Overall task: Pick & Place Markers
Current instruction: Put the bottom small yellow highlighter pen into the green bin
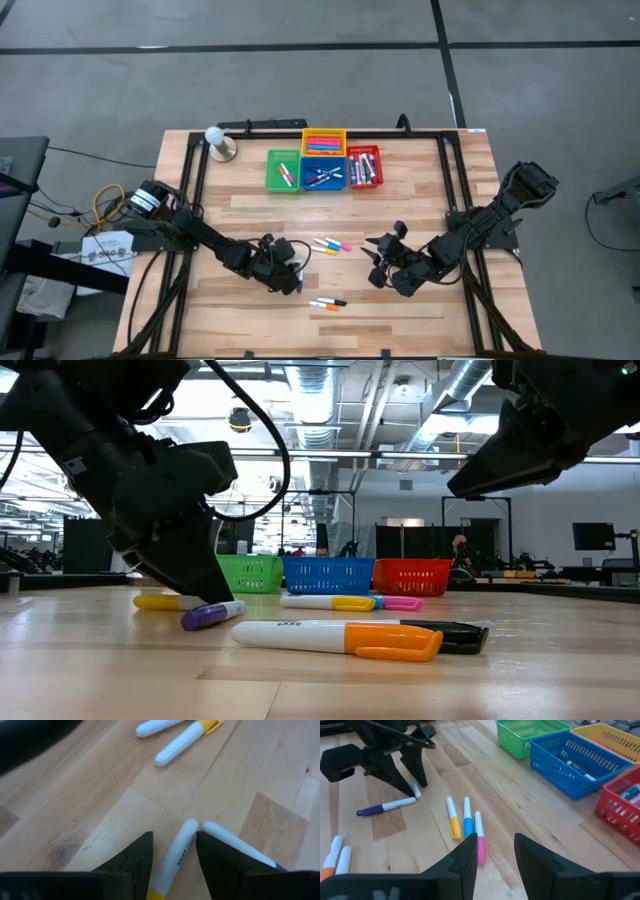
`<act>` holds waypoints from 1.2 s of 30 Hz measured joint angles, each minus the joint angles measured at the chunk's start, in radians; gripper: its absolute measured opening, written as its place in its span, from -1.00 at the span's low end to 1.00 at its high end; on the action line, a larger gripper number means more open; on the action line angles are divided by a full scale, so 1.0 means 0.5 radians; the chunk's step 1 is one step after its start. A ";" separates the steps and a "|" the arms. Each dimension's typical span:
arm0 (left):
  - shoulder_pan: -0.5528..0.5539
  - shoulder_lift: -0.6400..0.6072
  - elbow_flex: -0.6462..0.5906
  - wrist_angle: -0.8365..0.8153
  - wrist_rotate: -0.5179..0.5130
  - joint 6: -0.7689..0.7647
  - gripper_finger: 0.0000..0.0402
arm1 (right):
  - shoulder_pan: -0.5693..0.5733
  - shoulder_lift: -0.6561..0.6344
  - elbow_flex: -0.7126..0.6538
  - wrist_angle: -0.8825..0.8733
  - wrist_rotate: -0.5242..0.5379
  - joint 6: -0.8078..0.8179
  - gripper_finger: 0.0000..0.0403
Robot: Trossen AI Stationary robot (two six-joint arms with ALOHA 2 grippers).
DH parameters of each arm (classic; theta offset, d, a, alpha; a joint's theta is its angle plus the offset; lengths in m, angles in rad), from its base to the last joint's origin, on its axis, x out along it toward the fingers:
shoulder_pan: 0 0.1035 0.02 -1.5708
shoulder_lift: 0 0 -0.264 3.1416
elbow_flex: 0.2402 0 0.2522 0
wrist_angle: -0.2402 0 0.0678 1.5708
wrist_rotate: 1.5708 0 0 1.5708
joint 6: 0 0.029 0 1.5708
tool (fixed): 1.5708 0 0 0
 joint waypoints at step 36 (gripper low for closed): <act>-0.007 0.014 -0.015 -0.006 -0.164 0.053 -0.77 | -0.032 0.001 -0.027 0.067 0.007 0.043 -0.41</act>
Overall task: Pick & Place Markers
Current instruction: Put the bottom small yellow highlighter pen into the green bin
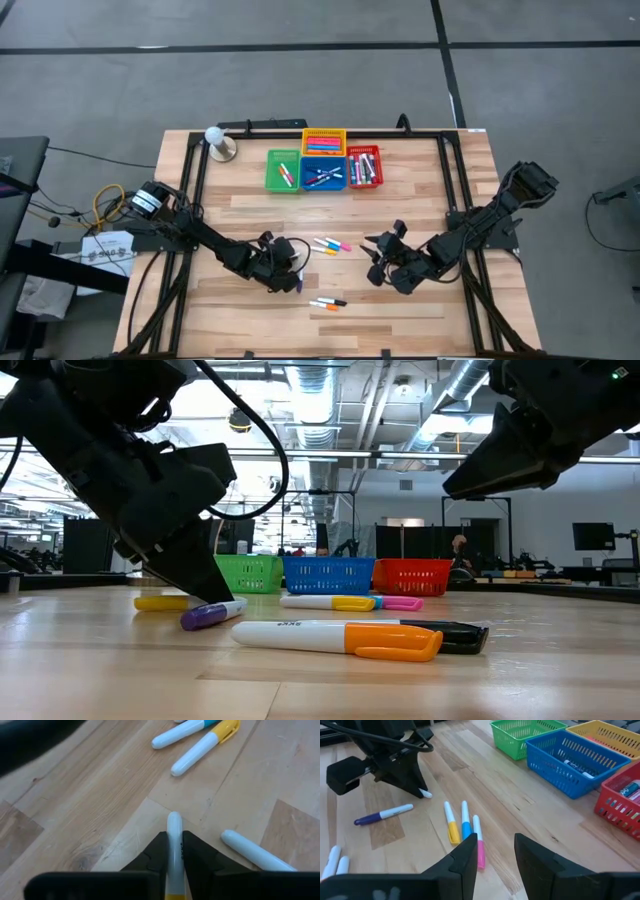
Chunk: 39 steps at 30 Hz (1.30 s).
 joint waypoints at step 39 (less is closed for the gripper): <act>0.753 -0.792 -0.002 0.025 -0.449 1.139 -0.75 | -0.039 0.000 0.000 -0.001 0.007 -0.007 -0.41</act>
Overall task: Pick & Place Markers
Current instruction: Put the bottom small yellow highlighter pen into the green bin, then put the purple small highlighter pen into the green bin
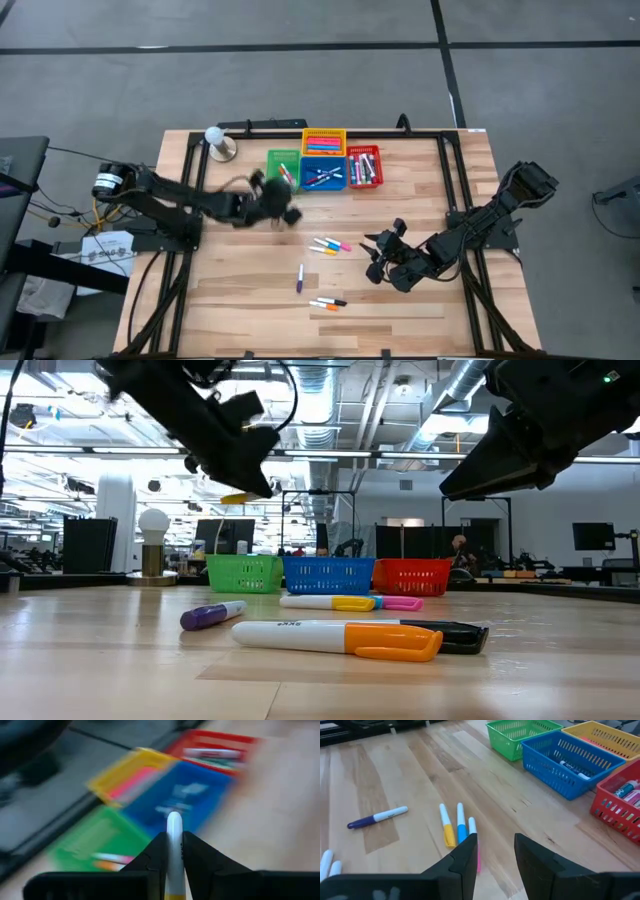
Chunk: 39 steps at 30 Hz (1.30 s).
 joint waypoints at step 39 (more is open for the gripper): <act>-0.284 -0.108 -0.301 0.319 1.025 -0.232 -0.61 | 0.052 0.009 -0.053 0.353 -0.184 -0.373 -0.41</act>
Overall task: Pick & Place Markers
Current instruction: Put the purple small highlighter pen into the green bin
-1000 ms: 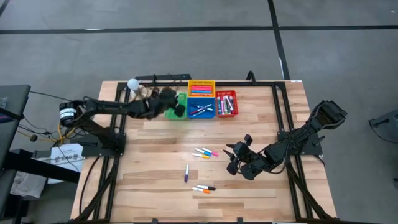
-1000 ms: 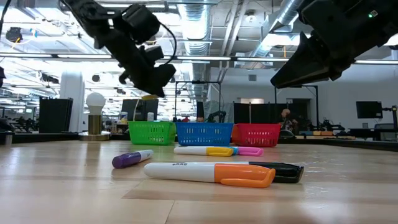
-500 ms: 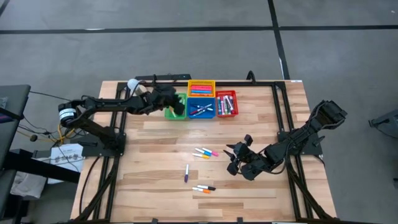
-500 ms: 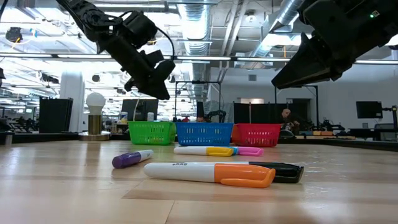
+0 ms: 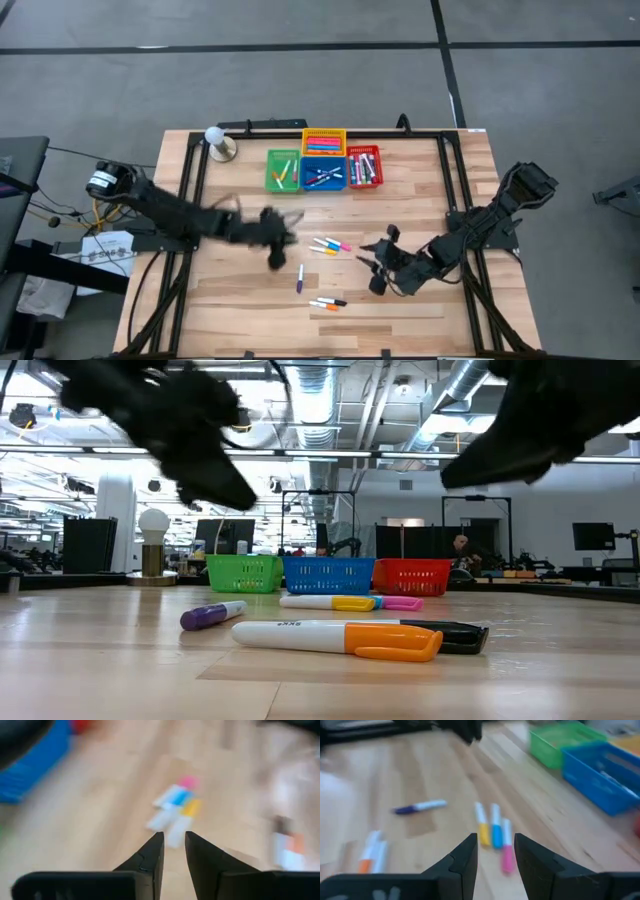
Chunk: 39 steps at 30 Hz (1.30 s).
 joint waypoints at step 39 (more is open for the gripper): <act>-0.368 0.576 -0.288 1.219 -0.853 -1.060 -0.61 | -0.170 0.406 0.296 0.418 -0.023 -0.877 -0.41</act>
